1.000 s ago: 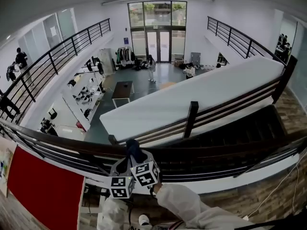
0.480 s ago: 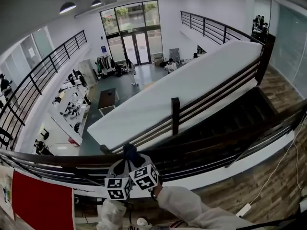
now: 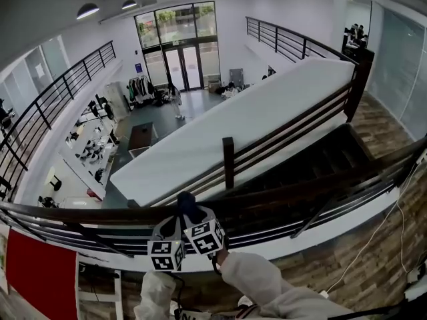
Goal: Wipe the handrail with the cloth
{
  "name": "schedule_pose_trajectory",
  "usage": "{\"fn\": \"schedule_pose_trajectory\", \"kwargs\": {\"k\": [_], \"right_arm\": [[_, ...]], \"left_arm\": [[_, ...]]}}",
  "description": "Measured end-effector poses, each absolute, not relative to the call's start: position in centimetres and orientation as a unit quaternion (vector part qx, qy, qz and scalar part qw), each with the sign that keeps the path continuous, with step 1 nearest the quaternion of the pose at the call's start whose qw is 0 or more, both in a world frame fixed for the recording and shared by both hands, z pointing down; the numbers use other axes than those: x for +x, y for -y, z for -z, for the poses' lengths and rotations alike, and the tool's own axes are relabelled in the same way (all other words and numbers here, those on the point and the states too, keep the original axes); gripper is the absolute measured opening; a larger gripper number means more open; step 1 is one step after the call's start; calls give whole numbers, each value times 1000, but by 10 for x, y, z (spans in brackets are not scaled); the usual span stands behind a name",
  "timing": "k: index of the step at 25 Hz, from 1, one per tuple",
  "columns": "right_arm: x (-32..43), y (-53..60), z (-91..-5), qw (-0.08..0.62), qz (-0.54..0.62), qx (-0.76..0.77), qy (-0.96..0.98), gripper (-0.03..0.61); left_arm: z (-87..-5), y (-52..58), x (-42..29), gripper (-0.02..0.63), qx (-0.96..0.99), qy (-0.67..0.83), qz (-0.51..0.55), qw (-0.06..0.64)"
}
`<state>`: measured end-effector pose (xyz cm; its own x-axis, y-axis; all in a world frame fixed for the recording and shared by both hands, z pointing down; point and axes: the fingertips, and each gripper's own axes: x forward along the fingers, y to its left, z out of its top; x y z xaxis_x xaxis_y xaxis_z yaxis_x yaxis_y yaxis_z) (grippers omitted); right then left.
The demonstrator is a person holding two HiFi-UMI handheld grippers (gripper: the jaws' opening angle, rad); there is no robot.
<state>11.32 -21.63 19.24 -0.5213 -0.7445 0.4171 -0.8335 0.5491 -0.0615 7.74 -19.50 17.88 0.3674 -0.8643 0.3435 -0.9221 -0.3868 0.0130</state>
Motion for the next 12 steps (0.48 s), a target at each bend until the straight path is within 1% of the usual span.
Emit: {"fn": "schedule_pose_trajectory", "kwargs": {"k": [12], "right_arm": [[232,213,-193,182,-116,501,838,95]], "left_arm": [[-174,196,192,2,846,509,-124,104]]}}
